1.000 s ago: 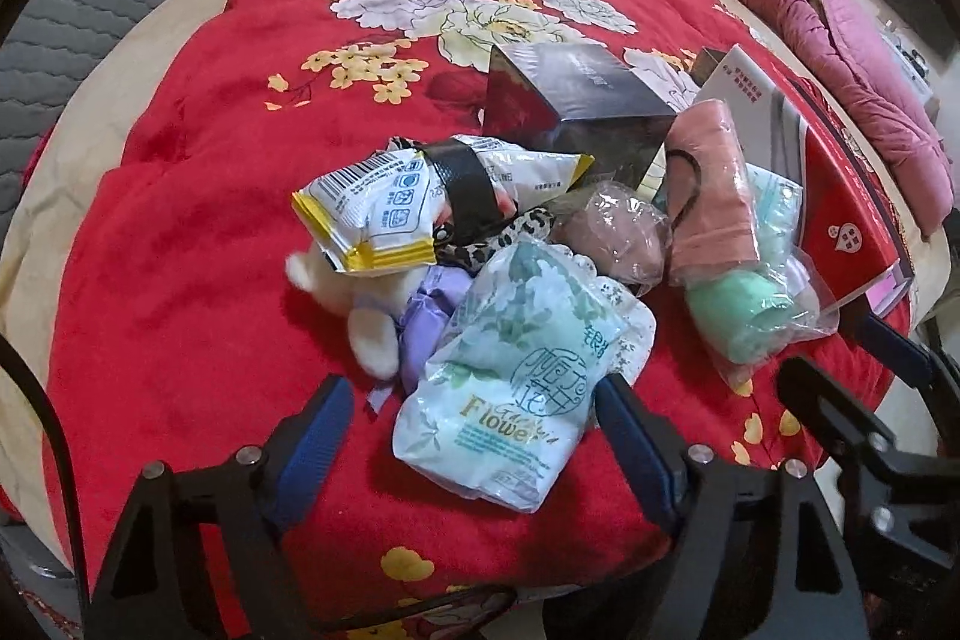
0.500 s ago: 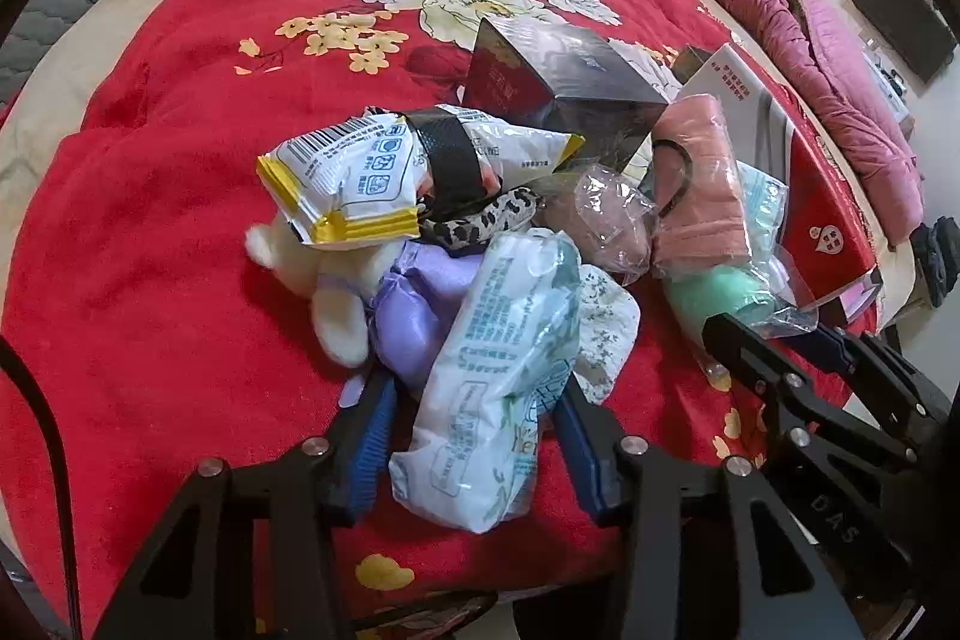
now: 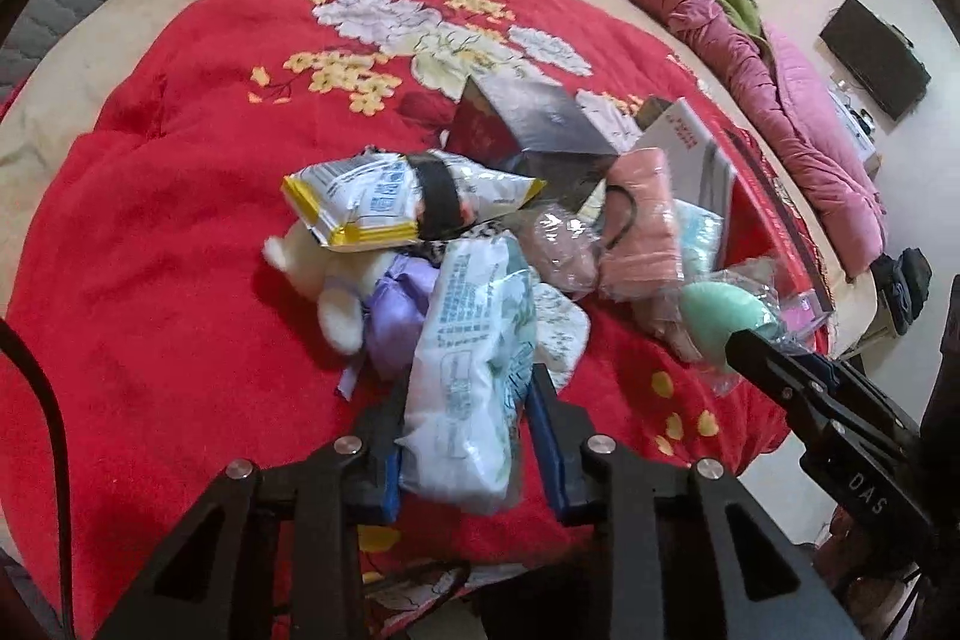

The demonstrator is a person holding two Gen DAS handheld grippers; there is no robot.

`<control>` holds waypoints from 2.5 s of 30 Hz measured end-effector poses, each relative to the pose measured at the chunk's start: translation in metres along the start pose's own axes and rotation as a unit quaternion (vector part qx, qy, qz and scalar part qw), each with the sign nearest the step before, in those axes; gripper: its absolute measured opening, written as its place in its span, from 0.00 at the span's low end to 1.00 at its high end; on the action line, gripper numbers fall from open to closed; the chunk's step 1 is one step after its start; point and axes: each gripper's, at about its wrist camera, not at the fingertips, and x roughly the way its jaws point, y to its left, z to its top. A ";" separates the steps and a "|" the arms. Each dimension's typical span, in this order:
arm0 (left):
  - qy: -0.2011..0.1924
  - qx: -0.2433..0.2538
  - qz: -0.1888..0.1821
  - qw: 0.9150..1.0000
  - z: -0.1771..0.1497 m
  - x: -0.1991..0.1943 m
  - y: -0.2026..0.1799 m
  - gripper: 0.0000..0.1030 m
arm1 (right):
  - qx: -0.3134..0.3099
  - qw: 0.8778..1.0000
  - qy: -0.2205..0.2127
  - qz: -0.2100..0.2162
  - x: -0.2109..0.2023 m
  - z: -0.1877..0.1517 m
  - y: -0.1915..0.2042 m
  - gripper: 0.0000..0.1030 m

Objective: Organize soft objects
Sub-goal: 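Grasp the white-and-blue pad pack with left gripper while right grasps the green ball bag, then carry the pad pack and green ball bag over the pink book tray with both grippers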

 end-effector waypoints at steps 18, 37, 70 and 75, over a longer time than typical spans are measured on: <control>0.042 0.018 0.017 0.999 -0.006 0.020 -0.011 0.20 | 0.013 1.000 -0.022 0.002 -0.018 0.000 -0.008 0.42; -0.035 0.051 -0.030 0.998 0.034 -0.049 -0.070 0.17 | 0.068 0.990 -0.127 -0.011 -0.081 0.019 -0.050 0.42; 0.032 0.187 -0.085 0.978 0.076 0.055 -0.284 0.18 | 0.194 0.962 -0.154 -0.113 -0.095 0.014 -0.230 0.42; 0.059 0.206 -0.077 0.974 0.071 0.083 -0.300 0.18 | 0.210 0.960 -0.146 -0.110 -0.085 0.012 -0.251 0.42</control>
